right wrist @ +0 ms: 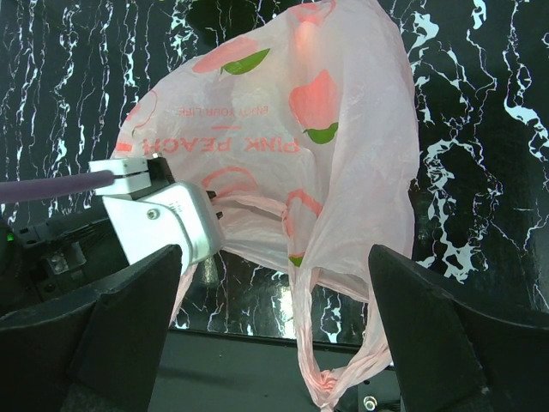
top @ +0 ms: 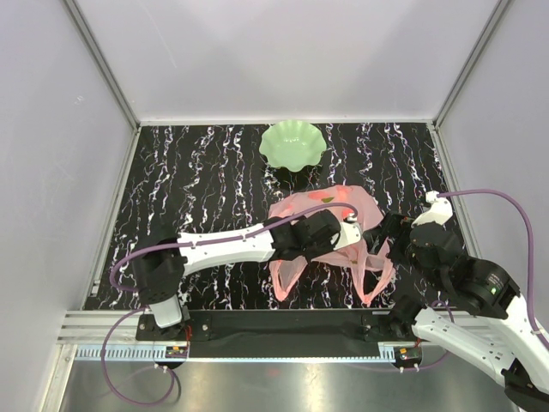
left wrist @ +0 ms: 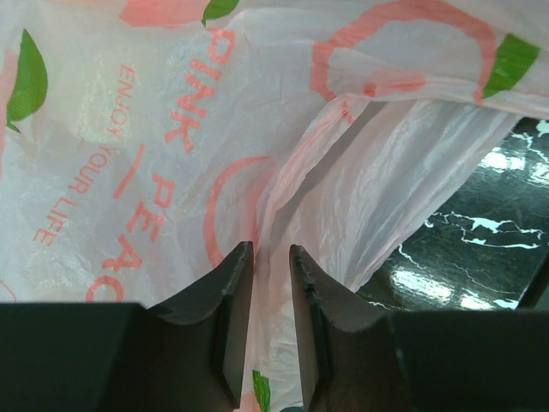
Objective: Untie the knot of the plastic bag and take out the fruit
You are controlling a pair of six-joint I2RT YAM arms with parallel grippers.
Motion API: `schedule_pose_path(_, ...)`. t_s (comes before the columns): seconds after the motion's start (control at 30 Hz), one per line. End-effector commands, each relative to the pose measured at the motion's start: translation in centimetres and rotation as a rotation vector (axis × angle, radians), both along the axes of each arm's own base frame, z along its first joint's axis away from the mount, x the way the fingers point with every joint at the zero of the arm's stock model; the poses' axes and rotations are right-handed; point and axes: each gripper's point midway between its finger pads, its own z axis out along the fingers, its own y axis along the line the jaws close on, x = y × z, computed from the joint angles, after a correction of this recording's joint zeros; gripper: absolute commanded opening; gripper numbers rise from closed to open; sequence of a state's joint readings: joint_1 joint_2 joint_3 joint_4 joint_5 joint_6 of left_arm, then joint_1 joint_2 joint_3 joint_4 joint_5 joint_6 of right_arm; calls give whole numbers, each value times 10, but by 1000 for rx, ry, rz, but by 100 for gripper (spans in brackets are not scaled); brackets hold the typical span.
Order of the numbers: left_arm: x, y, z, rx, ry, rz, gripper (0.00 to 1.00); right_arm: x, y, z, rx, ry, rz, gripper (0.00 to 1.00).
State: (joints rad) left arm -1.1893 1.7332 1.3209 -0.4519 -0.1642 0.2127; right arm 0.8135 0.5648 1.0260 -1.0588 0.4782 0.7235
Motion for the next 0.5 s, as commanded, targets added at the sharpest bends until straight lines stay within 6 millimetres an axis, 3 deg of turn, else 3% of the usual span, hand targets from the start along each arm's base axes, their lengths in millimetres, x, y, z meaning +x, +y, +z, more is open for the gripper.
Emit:
schedule_pose_path(0.0,9,-7,2,4,-34,9,27,4,2,10,32,-34,-10,98)
schedule_pose_path(0.13,17,-11,4,-2,-66,21,19,3,2,10,31,-31,-8,98)
schedule_pose_path(0.23,19,-14,9,-4,-75,23,0,3,0,10,29,-33,-12,98)
schedule_pose_path(0.3,24,-12,13,-7,-98,44,0,2,0,11,34,-36,-13,98)
schedule_pose_path(0.43,40,-7,40,-71,-186,145,0,2,-1,12,32,-39,-12,98)
schedule_pose_path(0.47,49,-6,62,-138,-240,195,0,2,-1,12,32,-38,-13,98)
